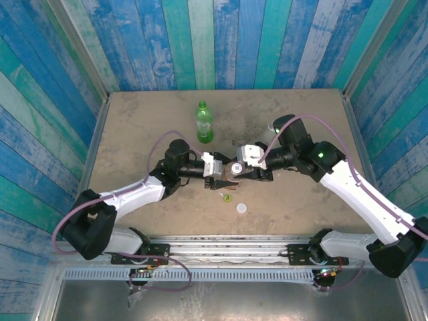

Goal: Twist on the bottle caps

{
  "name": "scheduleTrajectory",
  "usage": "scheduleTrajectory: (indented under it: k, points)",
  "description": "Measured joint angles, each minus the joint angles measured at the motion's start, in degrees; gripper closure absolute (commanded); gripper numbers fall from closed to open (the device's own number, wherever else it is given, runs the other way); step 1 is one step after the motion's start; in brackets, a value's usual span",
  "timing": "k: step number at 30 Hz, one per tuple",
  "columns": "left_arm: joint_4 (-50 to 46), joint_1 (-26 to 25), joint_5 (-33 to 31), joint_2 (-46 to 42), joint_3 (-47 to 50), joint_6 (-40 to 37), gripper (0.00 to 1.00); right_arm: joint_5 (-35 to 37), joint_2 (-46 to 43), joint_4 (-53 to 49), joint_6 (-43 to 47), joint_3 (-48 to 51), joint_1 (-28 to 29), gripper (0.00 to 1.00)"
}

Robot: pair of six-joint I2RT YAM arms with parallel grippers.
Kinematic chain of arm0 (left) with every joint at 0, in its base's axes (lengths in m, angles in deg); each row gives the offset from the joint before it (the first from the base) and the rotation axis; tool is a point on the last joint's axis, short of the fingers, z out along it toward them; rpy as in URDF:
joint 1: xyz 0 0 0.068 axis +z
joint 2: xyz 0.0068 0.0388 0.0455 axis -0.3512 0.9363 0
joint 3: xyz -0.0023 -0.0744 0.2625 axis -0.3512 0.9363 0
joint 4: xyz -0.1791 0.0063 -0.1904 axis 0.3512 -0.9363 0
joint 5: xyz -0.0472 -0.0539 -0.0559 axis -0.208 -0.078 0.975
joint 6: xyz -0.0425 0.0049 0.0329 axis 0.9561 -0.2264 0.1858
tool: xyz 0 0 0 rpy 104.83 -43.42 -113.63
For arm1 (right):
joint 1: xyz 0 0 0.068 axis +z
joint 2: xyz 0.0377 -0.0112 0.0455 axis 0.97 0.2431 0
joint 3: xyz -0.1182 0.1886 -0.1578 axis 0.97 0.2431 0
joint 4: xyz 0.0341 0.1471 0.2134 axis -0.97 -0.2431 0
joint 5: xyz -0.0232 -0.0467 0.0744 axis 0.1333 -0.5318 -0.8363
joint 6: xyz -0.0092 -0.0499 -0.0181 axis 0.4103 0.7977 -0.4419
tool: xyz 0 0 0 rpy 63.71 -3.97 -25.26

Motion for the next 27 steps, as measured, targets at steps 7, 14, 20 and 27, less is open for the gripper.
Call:
scheduleTrajectory:
  k: [7, 14, 20, 27]
  points:
    - [-2.54, 0.48, 2.08, 0.15, -0.02, -1.31, 0.42, -4.85, 3.93, -2.86, 4.72, -1.86, -0.63, 0.65]
    - [-1.46, 0.46, 1.62, 0.15, 0.33, -0.92, 0.42, -6.51, 4.33, -3.45, 5.77, -2.01, -1.03, 0.76]
    - [9.60, 0.20, -7.02, 0.22, 4.33, 6.19, 0.43, -3.17, 4.33, 2.43, -3.39, -0.92, -1.18, 0.77]
    - [18.71, 0.04, -25.14, 4.92, 4.42, 13.49, 0.43, 15.45, 2.67, 23.12, -27.30, 6.71, -0.02, 0.94]
